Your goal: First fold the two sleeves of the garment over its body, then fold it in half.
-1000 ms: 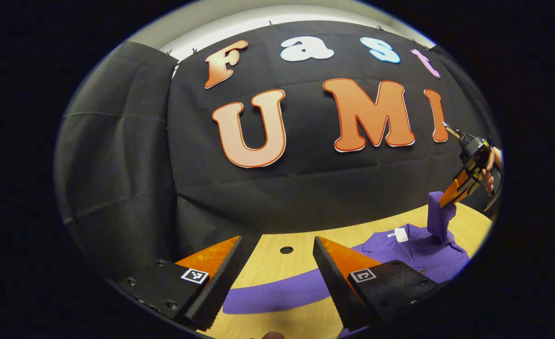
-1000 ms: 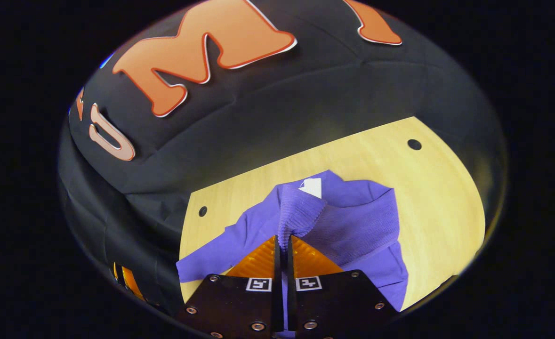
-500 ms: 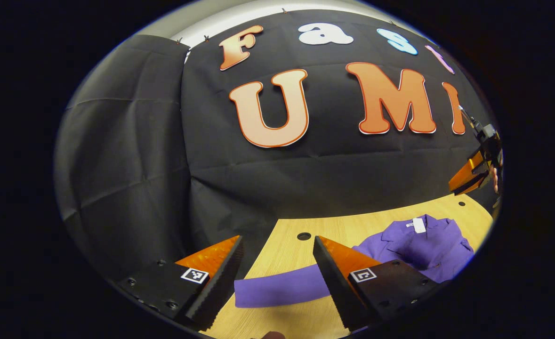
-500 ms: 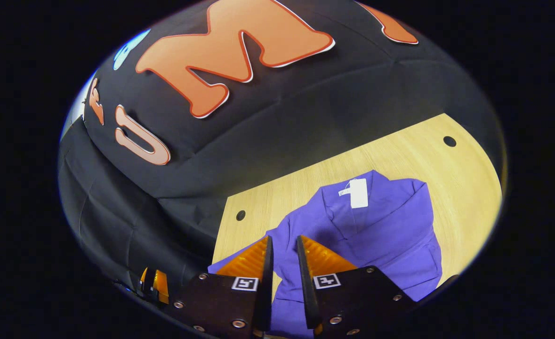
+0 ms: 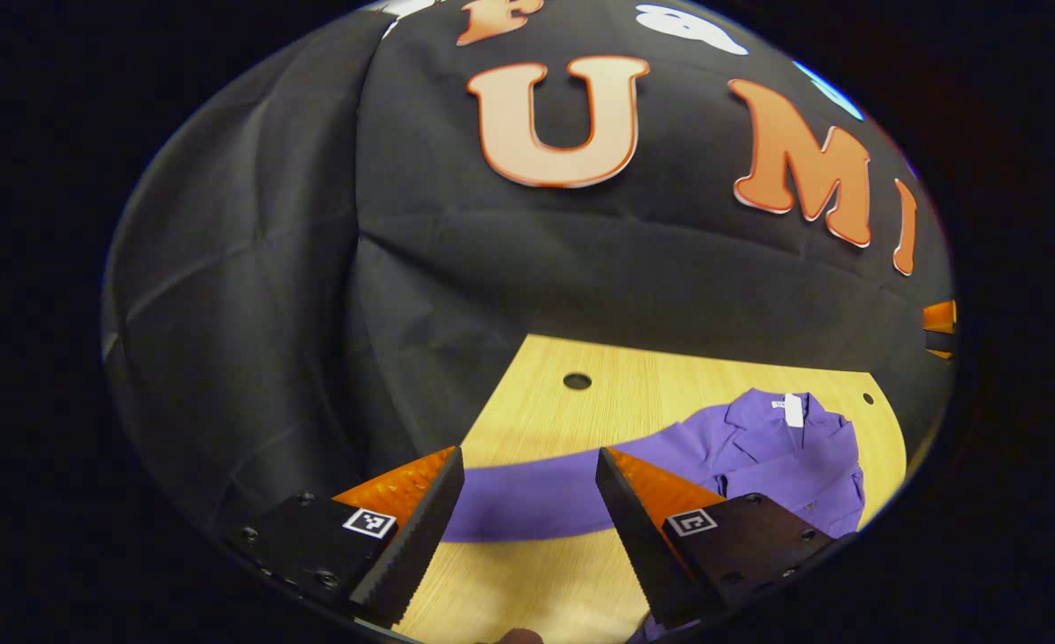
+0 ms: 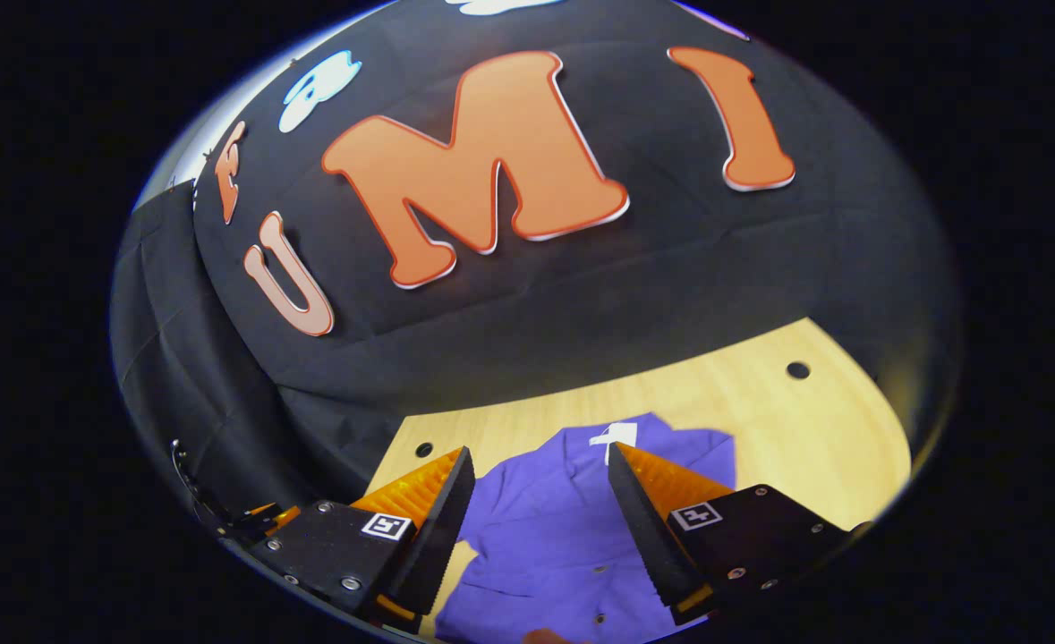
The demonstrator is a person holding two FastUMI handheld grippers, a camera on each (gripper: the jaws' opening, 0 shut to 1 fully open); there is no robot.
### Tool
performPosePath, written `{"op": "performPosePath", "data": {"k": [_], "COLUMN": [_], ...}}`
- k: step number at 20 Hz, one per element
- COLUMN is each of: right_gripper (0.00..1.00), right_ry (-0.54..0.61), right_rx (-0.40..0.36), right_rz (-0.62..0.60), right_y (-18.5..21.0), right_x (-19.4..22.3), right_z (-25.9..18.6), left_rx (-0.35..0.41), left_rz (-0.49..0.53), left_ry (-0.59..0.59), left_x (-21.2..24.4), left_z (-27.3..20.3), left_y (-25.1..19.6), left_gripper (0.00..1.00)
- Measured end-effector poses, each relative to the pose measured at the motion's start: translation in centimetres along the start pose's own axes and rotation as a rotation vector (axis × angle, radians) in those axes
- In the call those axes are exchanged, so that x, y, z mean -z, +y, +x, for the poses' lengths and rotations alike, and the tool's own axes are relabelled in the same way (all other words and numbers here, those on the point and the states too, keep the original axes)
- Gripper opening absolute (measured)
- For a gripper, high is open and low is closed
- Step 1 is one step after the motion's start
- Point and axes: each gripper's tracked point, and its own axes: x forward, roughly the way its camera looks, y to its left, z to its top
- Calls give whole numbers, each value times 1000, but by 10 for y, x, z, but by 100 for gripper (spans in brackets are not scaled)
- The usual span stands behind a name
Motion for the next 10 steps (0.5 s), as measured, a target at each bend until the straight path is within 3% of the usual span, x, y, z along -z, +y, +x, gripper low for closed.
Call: {"op": "performPosePath", "data": {"k": [3, 10], "right_gripper": [95, 95], "right_ry": [-64, -172], "right_rx": [43, 126], "right_rz": [-55, -113], "right_y": [-20, -51], "right_x": [-14, -34], "right_z": [-28, -80], "left_rx": [-7, -53], "left_rz": [-30, -42], "left_ry": [134, 353], "left_x": [23, 59], "left_z": [24, 68], "left_y": [5, 35], "left_gripper": [94, 95]}}
